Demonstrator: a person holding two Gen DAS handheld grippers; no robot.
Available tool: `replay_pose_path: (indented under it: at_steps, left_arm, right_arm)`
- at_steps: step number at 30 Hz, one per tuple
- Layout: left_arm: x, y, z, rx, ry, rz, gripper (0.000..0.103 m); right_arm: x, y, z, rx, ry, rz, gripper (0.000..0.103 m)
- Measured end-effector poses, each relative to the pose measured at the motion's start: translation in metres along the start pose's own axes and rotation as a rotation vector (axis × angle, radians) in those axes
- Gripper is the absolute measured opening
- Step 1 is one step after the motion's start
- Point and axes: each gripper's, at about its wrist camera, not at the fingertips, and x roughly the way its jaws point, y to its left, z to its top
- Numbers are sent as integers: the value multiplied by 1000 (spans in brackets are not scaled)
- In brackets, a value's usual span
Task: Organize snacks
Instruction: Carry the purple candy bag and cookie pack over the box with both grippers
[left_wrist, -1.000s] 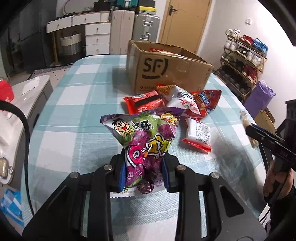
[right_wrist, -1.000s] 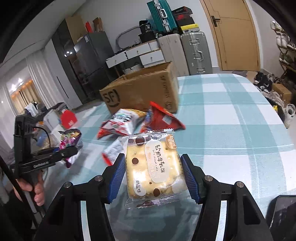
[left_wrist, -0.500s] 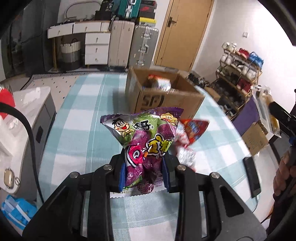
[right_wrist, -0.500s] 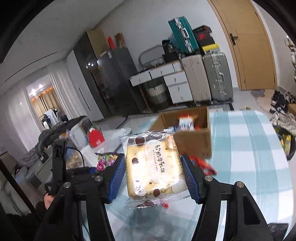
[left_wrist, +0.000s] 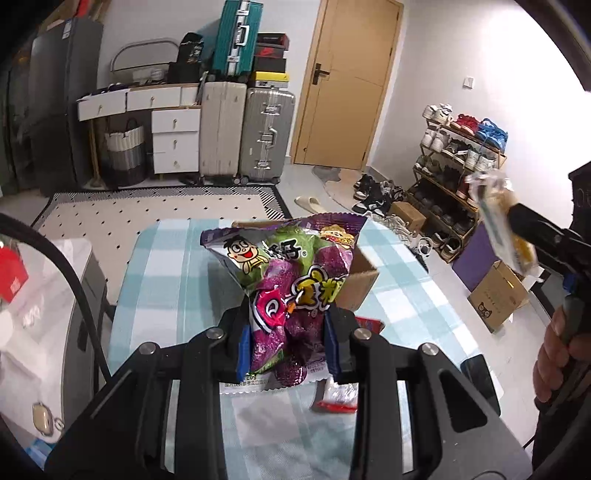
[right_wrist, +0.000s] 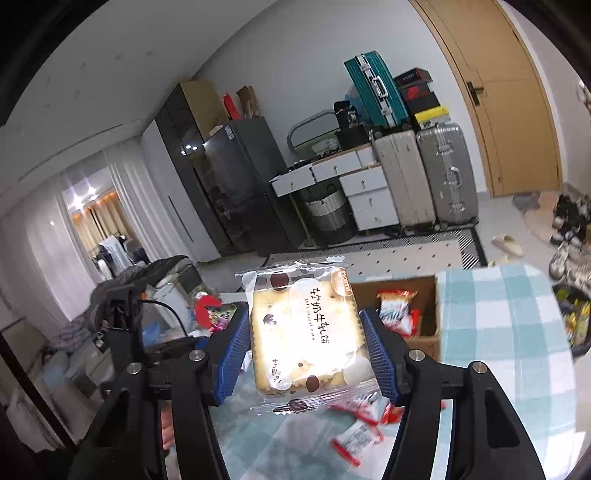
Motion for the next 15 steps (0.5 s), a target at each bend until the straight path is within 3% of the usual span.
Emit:
replay_pose_path:
  at_steps: [8, 15]
  left_arm:
    - [18, -17, 55, 26, 12, 12, 28]
    - [62, -25, 100, 6, 50, -7, 28]
  right_arm:
    - [25, -4, 43, -17, 2, -89, 61]
    - [65, -31, 79, 12, 33, -128, 61]
